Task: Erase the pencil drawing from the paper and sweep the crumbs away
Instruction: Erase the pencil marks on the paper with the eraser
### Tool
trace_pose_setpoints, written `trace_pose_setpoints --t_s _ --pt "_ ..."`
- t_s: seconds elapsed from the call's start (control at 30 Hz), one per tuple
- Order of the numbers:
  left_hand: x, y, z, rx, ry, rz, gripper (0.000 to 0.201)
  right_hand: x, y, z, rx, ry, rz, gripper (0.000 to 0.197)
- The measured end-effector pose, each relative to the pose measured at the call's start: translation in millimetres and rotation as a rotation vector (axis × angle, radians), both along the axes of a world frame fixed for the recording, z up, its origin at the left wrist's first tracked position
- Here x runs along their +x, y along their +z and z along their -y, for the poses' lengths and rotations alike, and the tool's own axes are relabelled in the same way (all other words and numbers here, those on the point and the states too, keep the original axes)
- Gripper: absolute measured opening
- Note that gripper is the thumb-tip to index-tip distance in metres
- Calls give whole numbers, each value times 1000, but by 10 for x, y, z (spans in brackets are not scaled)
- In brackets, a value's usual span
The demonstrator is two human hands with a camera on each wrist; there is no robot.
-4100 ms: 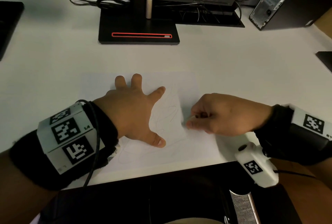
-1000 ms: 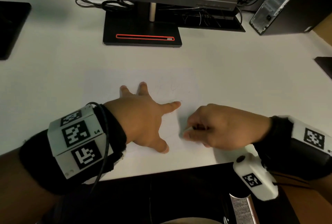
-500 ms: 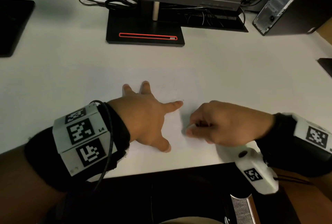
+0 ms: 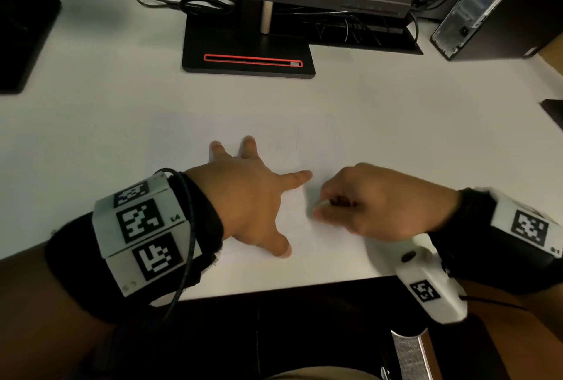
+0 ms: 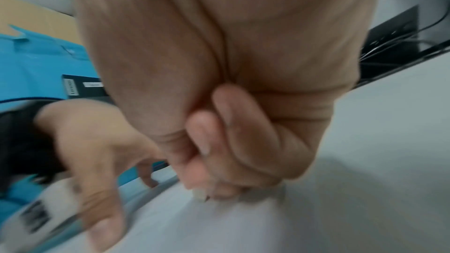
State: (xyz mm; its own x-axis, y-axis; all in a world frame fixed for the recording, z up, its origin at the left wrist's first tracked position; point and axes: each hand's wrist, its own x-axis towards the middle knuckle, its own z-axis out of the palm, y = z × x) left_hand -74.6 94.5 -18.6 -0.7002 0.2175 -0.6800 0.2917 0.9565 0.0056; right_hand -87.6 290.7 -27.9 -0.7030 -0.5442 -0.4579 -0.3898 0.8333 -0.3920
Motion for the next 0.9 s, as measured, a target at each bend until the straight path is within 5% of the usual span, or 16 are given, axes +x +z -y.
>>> trace_pose_setpoints --t_s 0.9 --pt "36 101 -31 -36 -68 2 103 152 -18 103 -31 66 28 47"
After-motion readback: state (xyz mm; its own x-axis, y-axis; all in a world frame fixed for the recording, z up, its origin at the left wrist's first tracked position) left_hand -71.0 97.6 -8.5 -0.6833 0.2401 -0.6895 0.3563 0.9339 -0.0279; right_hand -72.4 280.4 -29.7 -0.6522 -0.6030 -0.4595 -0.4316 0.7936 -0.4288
